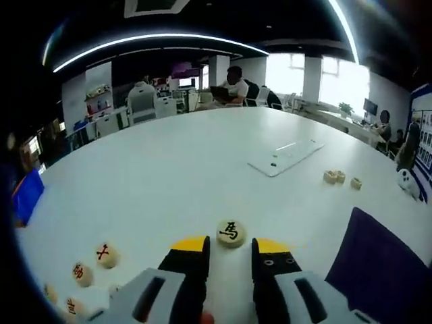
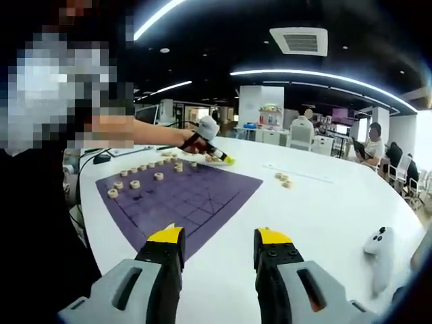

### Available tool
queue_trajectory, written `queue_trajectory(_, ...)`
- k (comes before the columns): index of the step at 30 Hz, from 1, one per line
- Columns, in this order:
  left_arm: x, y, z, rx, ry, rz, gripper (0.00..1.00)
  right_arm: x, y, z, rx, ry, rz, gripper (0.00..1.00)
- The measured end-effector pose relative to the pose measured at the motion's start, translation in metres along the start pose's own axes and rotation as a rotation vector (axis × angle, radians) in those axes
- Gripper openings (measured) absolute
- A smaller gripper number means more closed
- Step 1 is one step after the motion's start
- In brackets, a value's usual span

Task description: Pick up the chess pieces one by one and place each piece onto its starting position on the chessboard, setting the pieces on their correct points until all the chess pieces are arranged in the starting layout

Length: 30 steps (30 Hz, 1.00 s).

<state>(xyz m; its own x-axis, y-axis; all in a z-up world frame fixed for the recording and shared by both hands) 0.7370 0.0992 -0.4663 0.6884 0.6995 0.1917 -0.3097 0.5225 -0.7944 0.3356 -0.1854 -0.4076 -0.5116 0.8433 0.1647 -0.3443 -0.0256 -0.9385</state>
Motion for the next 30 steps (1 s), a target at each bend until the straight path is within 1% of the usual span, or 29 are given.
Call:
queue_trajectory(1,0.0,0.0,0.0,-0.001,-0.008,-0.012,0.18,0.0,0.0,0.0,0.0,-0.001,-0.001,0.41)
queue_trajectory(6,-0.007,-0.001,0.0,-0.018,0.02,-0.054,0.18,0.001,0.001,0.0,0.002,-0.002,0.0,0.41)
queue_trajectory(9,-0.012,-0.006,0.006,-0.045,0.032,-0.082,0.18,0.001,0.001,0.001,-0.001,0.0,0.0,0.41)
queue_trajectory(10,-0.015,-0.01,0.01,-0.065,0.038,-0.093,0.17,0.001,0.0,0.001,-0.002,-0.001,-0.001,0.41)
queue_trajectory(11,-0.017,-0.013,0.015,-0.085,0.037,-0.112,0.06,0.001,0.001,0.002,-0.002,-0.001,-0.001,0.41)
queue_trajectory(12,-0.018,-0.016,0.021,-0.097,0.031,-0.135,0.06,0.001,0.001,0.002,-0.001,-0.001,0.0,0.41)
queue_trajectory(13,-0.022,-0.017,0.028,-0.106,0.038,-0.135,0.04,0.001,0.001,0.002,-0.001,-0.001,-0.001,0.41)
queue_trajectory(14,-0.023,-0.017,0.03,-0.101,0.037,-0.142,0.04,0.001,0.002,0.0,0.001,-0.002,-0.003,0.41)
queue_trajectory(15,-0.022,-0.014,0.033,-0.075,0.035,-0.159,0.04,0.001,0.002,-0.001,0.003,-0.002,-0.002,0.41)
queue_trajectory(18,-0.019,-0.01,0.033,-0.061,0.026,-0.152,0.13,0.002,0.001,-0.005,0.003,-0.014,0.0,0.41)
queue_trajectory(21,-0.021,-0.007,0.028,-0.063,0.051,-0.106,0.33,0.004,0.0,-0.007,0.003,-0.025,0.005,0.41)
queue_trajectory(22,-0.021,-0.006,0.025,-0.064,0.055,-0.1,0.37,0.004,0.0,-0.007,0.004,-0.026,0.006,0.41)
queue_trajectory(25,-0.023,-0.001,0.012,-0.05,0.048,-0.092,0.37,0.003,0.001,-0.006,0.01,-0.019,0.005,0.41)
queue_trajectory(27,-0.023,0.0,0.005,-0.047,0.045,-0.07,0.37,0.001,0.001,-0.004,0.011,-0.011,0.002,0.41)
queue_trajectory(30,-0.024,-0.002,-0.003,-0.061,0.047,-0.036,0.35,0.0,0.001,-0.001,0.015,-0.001,0.002,0.41)
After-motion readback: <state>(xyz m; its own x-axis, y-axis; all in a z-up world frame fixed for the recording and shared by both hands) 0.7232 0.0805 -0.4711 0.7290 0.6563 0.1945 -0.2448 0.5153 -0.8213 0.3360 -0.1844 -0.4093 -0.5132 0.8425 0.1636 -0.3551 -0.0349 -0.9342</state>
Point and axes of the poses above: the point that each gripper's makers call its tool centre point, and the gripper's own axes: z roughly backward along the fingers, x roughly to its left, y roughly out of its underside, the point moved 5 cm from there along z, roughly backward along the fingers, and after that the axes turned 14 degrees about -z, right-handed, at the moved point
